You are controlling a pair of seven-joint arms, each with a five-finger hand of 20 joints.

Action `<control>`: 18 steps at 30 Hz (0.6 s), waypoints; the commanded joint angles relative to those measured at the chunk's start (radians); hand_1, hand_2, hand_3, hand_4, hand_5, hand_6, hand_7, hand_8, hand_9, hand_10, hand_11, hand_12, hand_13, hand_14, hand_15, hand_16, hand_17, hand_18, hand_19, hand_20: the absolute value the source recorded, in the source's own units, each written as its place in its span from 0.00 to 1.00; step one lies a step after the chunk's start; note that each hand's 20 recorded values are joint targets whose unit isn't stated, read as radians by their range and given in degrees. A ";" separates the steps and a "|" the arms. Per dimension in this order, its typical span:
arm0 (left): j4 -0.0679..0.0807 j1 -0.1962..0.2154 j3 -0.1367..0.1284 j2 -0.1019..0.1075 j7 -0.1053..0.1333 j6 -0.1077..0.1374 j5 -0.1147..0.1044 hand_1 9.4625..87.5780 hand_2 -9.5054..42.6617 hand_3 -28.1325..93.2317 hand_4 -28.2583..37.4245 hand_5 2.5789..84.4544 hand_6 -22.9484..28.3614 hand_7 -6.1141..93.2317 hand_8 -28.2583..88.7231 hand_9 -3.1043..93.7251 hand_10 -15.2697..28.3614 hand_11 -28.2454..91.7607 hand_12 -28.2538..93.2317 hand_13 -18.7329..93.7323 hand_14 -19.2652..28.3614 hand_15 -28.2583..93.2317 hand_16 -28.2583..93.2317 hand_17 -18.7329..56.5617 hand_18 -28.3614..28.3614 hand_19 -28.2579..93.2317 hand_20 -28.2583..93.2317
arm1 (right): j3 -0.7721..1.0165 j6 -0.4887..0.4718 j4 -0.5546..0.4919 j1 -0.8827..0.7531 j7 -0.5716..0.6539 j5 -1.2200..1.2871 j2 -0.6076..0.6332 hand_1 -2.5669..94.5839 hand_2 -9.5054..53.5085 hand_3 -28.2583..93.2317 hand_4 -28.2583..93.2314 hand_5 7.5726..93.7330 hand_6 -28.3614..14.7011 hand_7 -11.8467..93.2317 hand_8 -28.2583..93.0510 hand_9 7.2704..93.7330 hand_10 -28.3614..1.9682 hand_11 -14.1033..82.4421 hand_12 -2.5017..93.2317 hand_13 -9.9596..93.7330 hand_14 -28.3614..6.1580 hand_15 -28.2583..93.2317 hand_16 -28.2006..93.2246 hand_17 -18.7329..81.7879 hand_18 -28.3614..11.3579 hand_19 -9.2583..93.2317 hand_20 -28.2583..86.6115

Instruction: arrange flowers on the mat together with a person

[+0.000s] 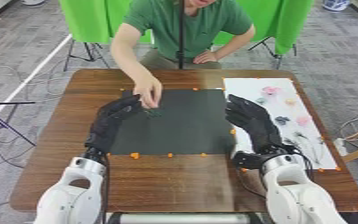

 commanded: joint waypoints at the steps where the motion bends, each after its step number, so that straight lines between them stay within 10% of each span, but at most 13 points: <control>1: -0.012 0.053 0.021 0.000 0.030 0.088 -0.023 0.32 0.05 0.72 0.19 0.54 0.53 0.22 0.19 0.48 0.64 0.37 0.35 0.46 0.74 0.40 0.26 0.27 0.69 0.26 0.37 | 0.001 0.046 -0.001 -0.015 -0.033 -0.019 -0.063 0.18 0.20 0.85 0.10 0.41 0.60 0.24 0.16 0.39 0.41 0.19 0.15 0.40 0.38 0.31 0.39 0.31 0.34 0.25 0.46; 18: -0.012 0.058 0.020 0.012 0.041 0.101 -0.014 0.31 0.05 0.73 0.18 0.54 0.53 0.23 0.19 0.48 0.64 0.37 0.35 0.46 0.74 0.40 0.26 0.27 0.69 0.26 0.36 | 0.010 0.026 0.001 -0.006 -0.042 -0.021 -0.077 0.19 0.19 0.85 0.10 0.42 0.60 0.25 0.15 0.40 0.40 0.19 0.15 0.40 0.38 0.30 0.39 0.31 0.34 0.25 0.46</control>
